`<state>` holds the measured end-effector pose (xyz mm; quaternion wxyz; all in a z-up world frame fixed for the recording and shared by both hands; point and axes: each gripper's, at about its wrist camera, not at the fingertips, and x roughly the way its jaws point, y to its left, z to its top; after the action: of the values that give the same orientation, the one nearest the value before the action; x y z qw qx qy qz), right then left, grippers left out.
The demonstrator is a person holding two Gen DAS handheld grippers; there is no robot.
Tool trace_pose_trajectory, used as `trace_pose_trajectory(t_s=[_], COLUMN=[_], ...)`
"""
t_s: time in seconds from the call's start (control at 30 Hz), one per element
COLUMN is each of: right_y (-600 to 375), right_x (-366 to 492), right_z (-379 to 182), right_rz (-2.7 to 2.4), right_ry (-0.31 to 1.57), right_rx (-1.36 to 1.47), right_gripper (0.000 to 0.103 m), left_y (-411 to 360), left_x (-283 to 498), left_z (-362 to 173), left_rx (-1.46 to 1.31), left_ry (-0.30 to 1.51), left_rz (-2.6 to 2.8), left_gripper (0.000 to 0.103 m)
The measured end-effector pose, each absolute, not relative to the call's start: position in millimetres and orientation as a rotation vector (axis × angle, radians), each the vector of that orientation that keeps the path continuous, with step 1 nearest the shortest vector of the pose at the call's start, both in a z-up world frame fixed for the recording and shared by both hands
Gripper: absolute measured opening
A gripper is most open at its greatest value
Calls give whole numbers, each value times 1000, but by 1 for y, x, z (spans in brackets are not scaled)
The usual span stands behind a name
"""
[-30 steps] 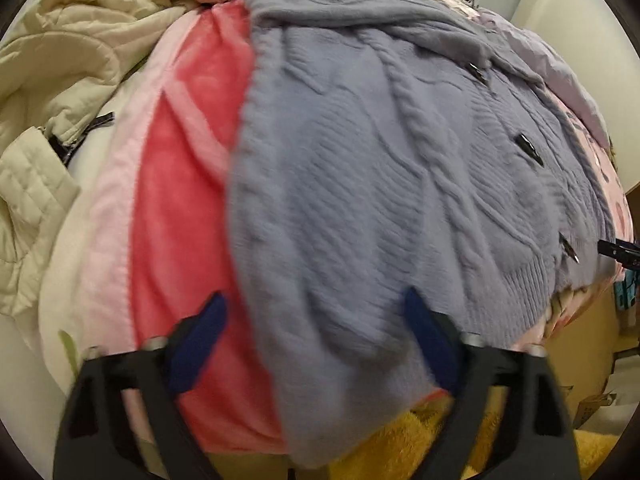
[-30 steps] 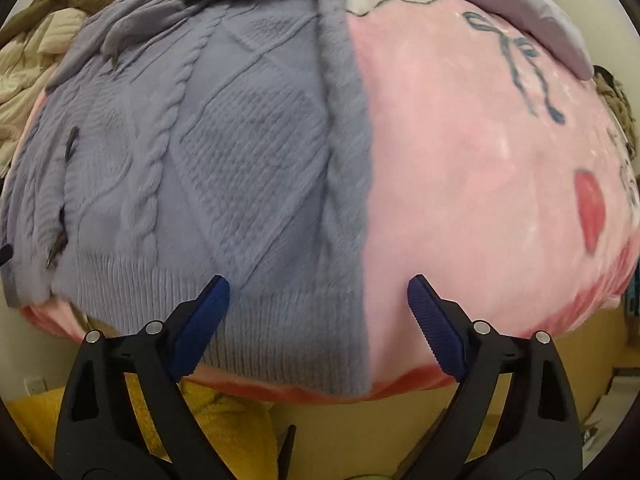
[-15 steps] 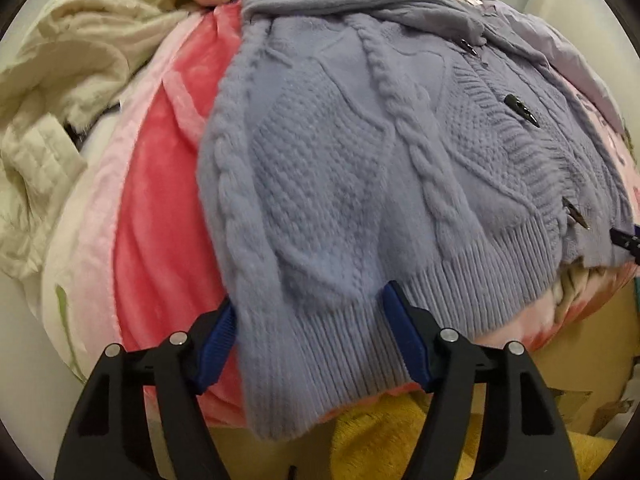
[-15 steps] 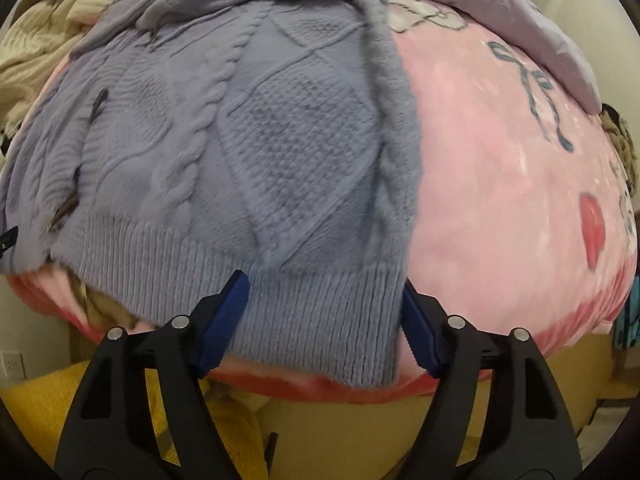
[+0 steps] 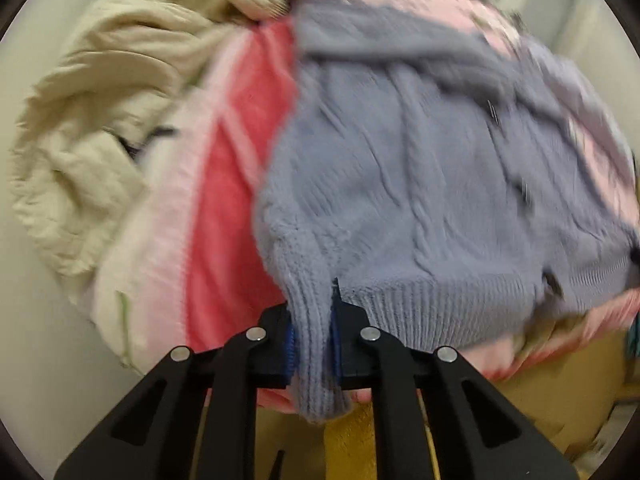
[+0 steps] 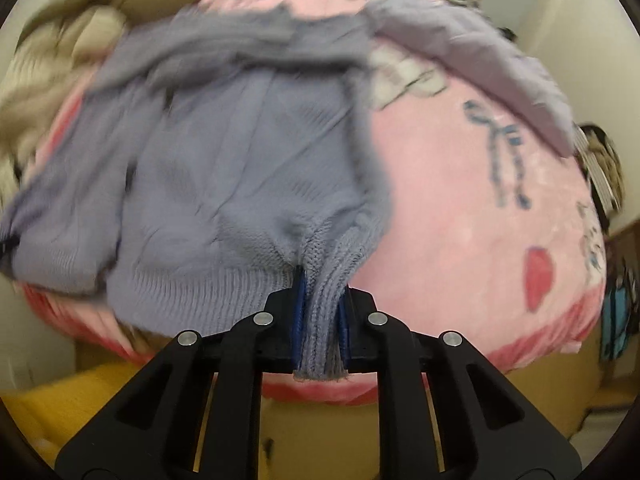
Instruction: Fold large clothes
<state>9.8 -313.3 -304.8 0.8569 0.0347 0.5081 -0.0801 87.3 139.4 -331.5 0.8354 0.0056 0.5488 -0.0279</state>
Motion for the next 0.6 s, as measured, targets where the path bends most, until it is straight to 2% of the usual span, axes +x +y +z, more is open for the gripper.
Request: trace_pose_trajectory(t_s=[0.3, 0.43, 0.6], right_y=[-297, -308, -331], right_x=[94, 150, 236], right_z=[-197, -172, -161], right_rz=[-176, -197, -213], right_ry=[877, 789, 718], right_rx=[-83, -111, -112], right_gripper=[13, 13, 13], left_y=[136, 126, 103], left_x=[188, 258, 341], left_z=[-216, -188, -176], left_rx=[5, 13, 18], left_ry=[923, 841, 756], left_rz=[-63, -60, -56], left_gripper=[13, 13, 13])
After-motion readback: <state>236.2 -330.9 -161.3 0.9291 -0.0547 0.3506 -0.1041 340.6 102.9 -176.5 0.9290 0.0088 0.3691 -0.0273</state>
